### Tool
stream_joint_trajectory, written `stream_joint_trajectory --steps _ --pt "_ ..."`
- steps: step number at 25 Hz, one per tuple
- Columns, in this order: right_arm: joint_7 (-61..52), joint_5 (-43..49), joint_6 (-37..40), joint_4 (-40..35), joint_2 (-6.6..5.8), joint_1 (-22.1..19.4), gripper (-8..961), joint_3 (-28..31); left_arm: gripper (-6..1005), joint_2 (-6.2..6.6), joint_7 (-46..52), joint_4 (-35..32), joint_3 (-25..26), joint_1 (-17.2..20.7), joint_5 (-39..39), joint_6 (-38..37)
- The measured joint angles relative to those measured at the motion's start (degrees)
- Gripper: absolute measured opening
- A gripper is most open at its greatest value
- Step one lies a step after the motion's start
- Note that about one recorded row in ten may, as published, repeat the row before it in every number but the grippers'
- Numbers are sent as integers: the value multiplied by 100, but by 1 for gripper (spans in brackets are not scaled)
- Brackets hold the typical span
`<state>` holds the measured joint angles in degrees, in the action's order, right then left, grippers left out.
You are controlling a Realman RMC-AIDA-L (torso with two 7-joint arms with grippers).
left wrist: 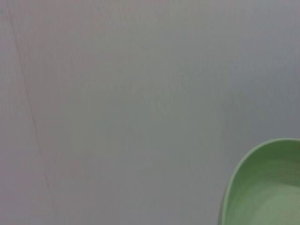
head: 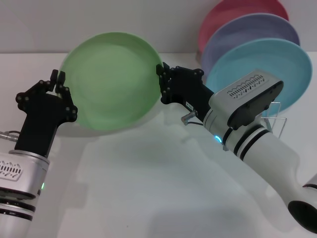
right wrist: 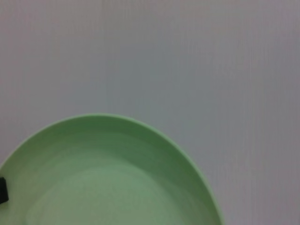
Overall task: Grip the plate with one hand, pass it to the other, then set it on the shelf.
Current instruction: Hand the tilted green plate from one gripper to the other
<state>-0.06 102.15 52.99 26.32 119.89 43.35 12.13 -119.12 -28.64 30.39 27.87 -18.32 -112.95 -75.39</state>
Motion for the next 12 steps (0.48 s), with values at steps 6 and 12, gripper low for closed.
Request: stream_joint_trajectory --steps 6,12 --pt "9 -3 0 -3 1 16 33 15 126 6 94 -12 3 -7 -16 7" --pt "11 -5 0 -4 0 15 33 39 319 10 370 -127 15 -48 -16 4"
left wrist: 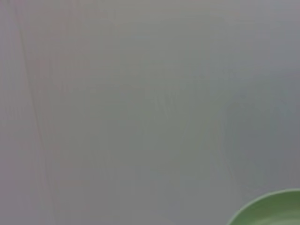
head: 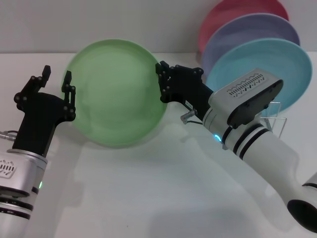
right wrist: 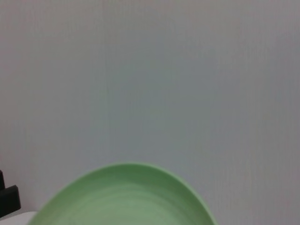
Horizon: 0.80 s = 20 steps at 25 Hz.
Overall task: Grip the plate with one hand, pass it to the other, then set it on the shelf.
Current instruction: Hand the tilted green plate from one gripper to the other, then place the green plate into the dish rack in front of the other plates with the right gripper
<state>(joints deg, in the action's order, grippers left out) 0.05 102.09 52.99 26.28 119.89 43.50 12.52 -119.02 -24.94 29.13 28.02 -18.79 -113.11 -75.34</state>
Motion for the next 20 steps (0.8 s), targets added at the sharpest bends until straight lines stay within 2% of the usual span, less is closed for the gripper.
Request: stream_joint_trajectory --steps 4,10,20 --pt "4 -1 -24 -3 -1 -4 33 16 409 15 17 66 20 46 3 -149" --pt "11 26 -40 -22 -1 -9 33 23 420 24 46 76 129 101 33 -400" --pt "418 303 394 -21 -2 -123 30 5 419 68 783 -13 789 186 13 -579"
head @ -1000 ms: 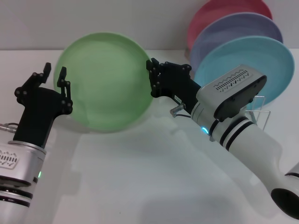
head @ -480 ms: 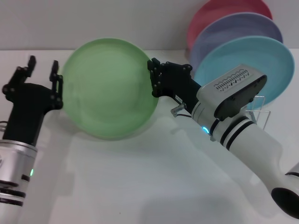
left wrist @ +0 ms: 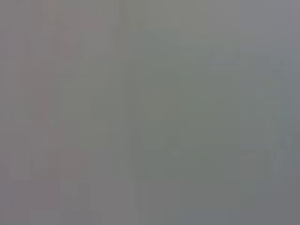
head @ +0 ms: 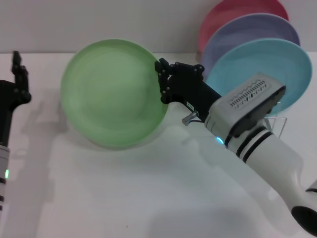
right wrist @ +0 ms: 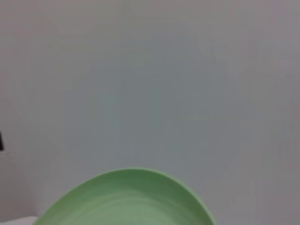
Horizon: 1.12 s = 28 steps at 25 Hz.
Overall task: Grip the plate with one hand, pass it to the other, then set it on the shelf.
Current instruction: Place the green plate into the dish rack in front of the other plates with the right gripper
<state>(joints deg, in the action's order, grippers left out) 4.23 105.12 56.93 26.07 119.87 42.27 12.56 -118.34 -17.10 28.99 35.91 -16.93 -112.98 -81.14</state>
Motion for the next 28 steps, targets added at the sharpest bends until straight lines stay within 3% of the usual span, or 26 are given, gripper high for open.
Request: stream_joint_trajectory --steps 11,18,19,24,28 --pt "591 756 1511 -173 -59 -420 30 27 416 16 713 -289 709 8 -4 -118" --pt "781 958 2999 -661 -61 -814 29 17 415 40 1214 -289 1094 127 -3 -126" --pt "781 964 3510 -846 -69 -915 29 7 415 41 1407 -285 1134 176 -4 -107" --pt "723 967 4386 -1368 -91 -1084 26 -9 414 11 1477 -180 1133 296 -4 -117" --pt "718 967 4615 -1710 -92 -1115 24 -22 414 -6 1492 -51 1094 353 -5 -82"
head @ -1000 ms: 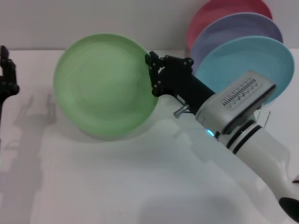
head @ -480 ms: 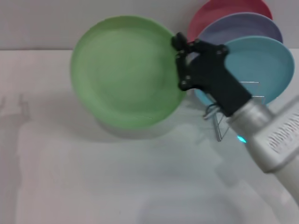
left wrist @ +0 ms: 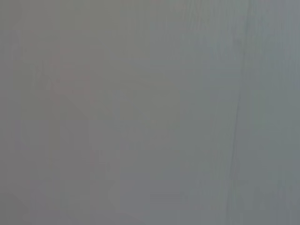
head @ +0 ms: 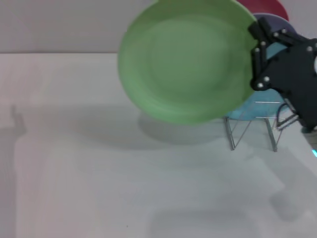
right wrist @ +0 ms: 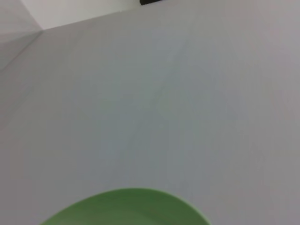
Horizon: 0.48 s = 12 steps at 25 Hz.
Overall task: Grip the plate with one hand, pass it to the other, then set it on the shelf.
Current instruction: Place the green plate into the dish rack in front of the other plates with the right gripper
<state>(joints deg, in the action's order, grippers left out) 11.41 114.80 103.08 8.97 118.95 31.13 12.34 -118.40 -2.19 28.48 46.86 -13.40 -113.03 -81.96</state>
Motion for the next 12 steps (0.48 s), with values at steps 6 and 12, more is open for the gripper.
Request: stream_joint_trajectory --steps 6,12 --pt "-7 -6 559 -654 -4 -101 20 23 414 -26 77 58 -111 37 27 134" --pt "-1 0 759 -1033 -4 -146 21 -3 413 -33 282 84 -179 76 45 197"
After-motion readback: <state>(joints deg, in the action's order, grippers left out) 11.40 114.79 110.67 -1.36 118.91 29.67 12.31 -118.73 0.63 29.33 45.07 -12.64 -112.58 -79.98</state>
